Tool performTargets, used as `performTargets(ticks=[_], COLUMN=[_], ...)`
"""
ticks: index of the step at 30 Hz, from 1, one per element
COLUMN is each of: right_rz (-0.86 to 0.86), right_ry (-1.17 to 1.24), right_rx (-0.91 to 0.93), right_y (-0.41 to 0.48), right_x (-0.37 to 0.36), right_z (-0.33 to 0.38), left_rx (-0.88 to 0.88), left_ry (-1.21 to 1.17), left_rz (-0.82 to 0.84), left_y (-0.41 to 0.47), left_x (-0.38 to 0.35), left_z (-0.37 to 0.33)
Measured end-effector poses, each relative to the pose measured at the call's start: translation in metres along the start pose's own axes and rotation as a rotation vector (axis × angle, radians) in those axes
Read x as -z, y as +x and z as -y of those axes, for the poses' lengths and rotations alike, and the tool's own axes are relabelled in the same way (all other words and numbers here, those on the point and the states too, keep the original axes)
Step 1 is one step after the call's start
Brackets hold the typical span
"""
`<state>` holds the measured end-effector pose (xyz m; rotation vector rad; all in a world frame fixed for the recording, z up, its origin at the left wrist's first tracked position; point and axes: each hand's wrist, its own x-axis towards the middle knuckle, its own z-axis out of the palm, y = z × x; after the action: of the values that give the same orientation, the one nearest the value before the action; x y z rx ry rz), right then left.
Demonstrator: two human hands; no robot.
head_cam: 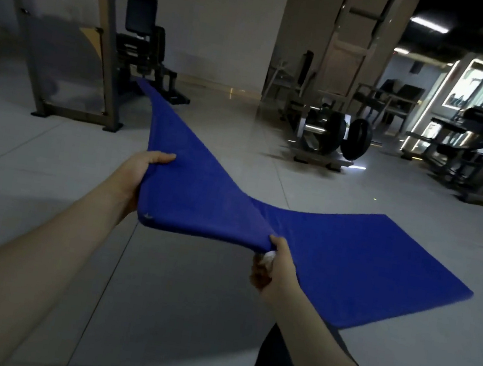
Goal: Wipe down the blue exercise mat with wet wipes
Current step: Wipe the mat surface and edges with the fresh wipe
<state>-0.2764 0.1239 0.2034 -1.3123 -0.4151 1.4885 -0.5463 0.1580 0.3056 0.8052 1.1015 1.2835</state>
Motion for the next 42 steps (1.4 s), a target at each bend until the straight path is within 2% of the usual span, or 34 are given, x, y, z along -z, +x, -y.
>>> performTargets(ticks=[2,4,8,12,16,18,21,24,28,31,35,39,42], right_rz=[0.016,-0.049,-0.231,-0.255,-0.376,-0.384,-0.405,-0.475,-0.515,-0.526,-0.522,-0.560,-0.458], right_ry=[0.079,0.106,-0.078,-0.042,0.182,0.243,0.196,0.186,0.230,0.213,0.062,0.020,-0.072], right_rx=[-0.105,-0.165,-0.274,-0.298,-0.276,-0.247,-0.162,0.058,0.289,0.335,0.198,-0.034,-0.111], right_y=[0.013,0.029,0.056,0.080,0.107,0.121,0.134,0.130,0.112,0.106,0.123,0.145,0.161], right_x=[-0.012,-0.029,-0.035,-0.006,0.012,0.010,-0.001,-0.001,0.031,0.057,0.072,0.072,0.073], right_z=[-0.009,-0.019,-0.056,-0.092,-0.087,-0.073,-0.039,0.013,0.068,0.068,0.037,0.019,-0.006], left_rx=[0.082,0.195,0.354,0.368,0.281,0.254,0.279,0.305,0.378,0.410,0.264,0.242,0.231], left_ry=[0.047,0.155,0.324,0.376,0.375,0.368,0.307,0.201,0.130,0.138,0.174,0.161,0.208], left_rz=[-0.070,-0.095,-0.164,-0.163,-0.112,-0.122,-0.186,-0.220,-0.137,-0.092,-0.144,-0.166,-0.137], left_y=[0.007,0.011,0.021,0.031,0.045,0.051,0.054,0.058,0.062,0.066,0.076,0.083,0.094], left_x=[0.019,0.033,0.051,0.059,0.069,0.076,0.077,0.060,0.012,-0.008,-0.005,0.004,0.017], left_z=[0.013,0.027,0.076,0.101,0.078,0.073,0.081,0.094,0.120,0.131,0.134,0.147,0.161])
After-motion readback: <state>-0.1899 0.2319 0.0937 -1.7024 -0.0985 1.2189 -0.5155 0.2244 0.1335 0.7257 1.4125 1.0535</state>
